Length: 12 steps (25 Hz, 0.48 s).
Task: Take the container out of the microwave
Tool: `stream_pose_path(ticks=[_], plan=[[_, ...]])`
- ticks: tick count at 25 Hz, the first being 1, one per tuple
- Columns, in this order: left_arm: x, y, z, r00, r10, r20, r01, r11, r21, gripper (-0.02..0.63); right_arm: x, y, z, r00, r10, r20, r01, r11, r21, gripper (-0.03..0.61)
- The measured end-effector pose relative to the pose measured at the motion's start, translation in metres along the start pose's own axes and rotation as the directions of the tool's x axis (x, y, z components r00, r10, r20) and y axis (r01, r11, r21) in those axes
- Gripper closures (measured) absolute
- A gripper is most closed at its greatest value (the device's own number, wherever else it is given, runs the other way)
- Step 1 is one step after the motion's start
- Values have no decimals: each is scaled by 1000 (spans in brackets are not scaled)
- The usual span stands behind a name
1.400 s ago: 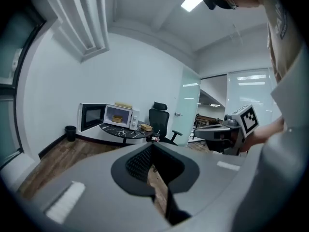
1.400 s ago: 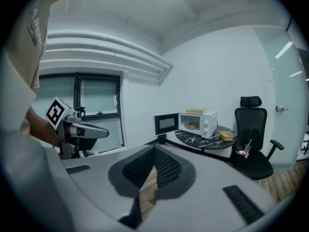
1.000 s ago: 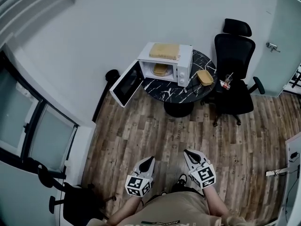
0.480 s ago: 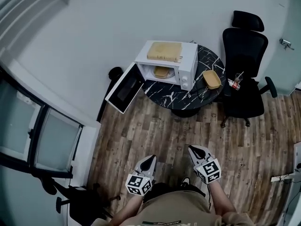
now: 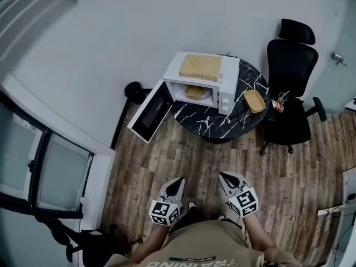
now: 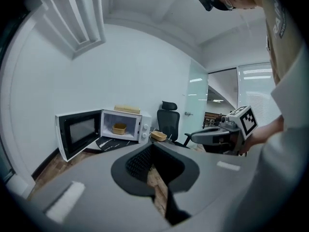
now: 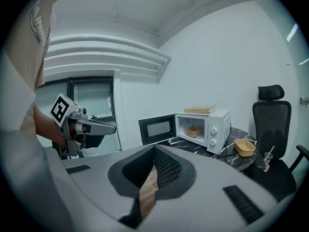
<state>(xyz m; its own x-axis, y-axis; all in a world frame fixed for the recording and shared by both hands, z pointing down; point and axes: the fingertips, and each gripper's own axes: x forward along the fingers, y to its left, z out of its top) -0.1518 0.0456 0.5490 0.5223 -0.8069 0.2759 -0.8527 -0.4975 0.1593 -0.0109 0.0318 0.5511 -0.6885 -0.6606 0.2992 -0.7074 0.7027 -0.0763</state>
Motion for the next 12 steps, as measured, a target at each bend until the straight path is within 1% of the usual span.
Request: stream_pose_path(ticks=[2,4,8,12], plan=[[0,17,14,1000,-24,14,23,999,43,607,12,5,8,999,-36,9,35,999,33,571],[4,36,21,999,-39,25,37,997,73,607,28,10,9,999,-54,-4,54,997,50,571],[19,74,28,996,-72,60,69,996,55,607,65,17,20,997,-80,-14,81,997,14,571],[26,95,25,995,-85,53,84,996,25,607,83,21,18,993,-109,-39,111,993,45,571]])
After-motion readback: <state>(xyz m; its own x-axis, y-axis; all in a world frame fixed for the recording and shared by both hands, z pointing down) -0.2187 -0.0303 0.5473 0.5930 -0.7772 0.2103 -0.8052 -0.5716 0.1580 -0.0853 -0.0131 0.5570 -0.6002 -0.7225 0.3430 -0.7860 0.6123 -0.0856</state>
